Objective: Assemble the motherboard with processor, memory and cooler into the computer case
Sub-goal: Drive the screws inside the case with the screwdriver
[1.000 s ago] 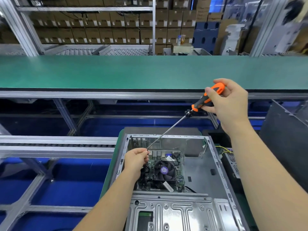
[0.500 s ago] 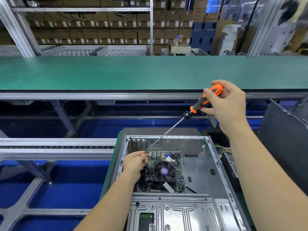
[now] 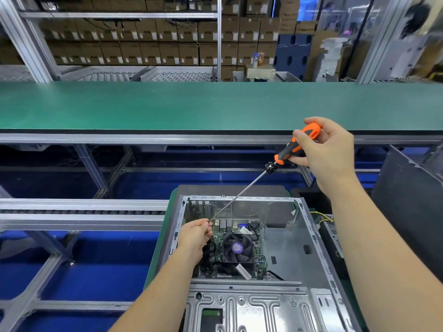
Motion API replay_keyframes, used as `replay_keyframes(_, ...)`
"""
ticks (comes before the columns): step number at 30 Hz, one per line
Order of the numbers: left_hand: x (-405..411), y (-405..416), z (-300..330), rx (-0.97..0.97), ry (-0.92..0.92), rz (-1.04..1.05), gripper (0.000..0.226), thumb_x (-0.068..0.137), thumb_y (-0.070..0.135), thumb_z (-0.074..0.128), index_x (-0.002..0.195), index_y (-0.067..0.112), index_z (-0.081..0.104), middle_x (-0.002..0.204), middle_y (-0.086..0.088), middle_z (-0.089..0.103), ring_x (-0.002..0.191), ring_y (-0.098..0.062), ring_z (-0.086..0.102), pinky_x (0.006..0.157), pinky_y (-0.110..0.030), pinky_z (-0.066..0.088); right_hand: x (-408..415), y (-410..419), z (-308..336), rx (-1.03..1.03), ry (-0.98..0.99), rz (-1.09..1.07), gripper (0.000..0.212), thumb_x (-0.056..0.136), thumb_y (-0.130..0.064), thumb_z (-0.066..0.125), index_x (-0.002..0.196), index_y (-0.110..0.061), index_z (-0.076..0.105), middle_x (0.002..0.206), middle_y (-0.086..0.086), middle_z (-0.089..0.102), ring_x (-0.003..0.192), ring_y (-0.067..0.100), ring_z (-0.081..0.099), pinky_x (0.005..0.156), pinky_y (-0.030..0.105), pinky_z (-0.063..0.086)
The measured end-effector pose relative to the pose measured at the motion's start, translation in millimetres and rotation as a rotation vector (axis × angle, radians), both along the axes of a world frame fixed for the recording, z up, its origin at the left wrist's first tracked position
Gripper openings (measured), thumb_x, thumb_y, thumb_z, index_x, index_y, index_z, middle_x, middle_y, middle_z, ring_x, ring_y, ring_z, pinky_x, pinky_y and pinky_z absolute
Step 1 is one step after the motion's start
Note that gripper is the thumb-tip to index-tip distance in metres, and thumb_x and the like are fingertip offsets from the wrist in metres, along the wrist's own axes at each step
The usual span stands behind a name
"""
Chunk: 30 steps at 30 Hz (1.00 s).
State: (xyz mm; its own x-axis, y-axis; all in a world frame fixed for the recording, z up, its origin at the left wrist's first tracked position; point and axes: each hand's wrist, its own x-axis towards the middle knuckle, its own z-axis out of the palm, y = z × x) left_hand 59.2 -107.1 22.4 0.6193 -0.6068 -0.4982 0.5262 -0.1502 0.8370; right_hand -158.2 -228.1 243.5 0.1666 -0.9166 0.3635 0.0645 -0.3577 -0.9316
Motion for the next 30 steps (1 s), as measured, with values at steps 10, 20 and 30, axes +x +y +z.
replay_keyframes(10,0.1,0.1,0.5,0.027,-0.014,-0.005,0.014,0.096,-0.008,0.054,0.1,0.0,0.065,0.098,-0.016,0.067,0.082,-0.019,0.062,0.07,-0.026,0.054,-1.3,0.4,-3.8,0.003,-0.004,0.005,0.022,0.091,-0.009,0.073,0.102,-0.026,0.066,0.091,0.005,0.066,0.079,0.014,0.074,0.065,0.04,0.064)
replay_keyframes(20,-1.1,2.0,3.0,0.045,-0.032,-0.014,0.014,0.096,-0.008,0.054,0.102,-0.001,0.065,0.1,-0.017,0.067,0.085,-0.021,0.062,0.07,-0.025,0.055,-2.1,0.4,-5.2,0.002,0.024,-0.004,0.022,0.091,-0.01,0.073,0.104,-0.027,0.065,0.098,0.008,0.068,0.086,0.019,0.075,0.066,0.042,0.064)
replay_keyframes(30,-1.7,2.3,3.9,0.031,0.007,-0.011,0.013,0.095,-0.01,0.054,0.099,-0.001,0.063,0.094,-0.016,0.066,0.081,-0.019,0.062,0.07,-0.026,0.054,-3.4,0.9,-5.3,-0.001,0.007,-0.003,0.023,0.091,-0.011,0.074,0.1,-0.03,0.066,0.096,0.007,0.068,0.081,0.017,0.075,0.065,0.039,0.063)
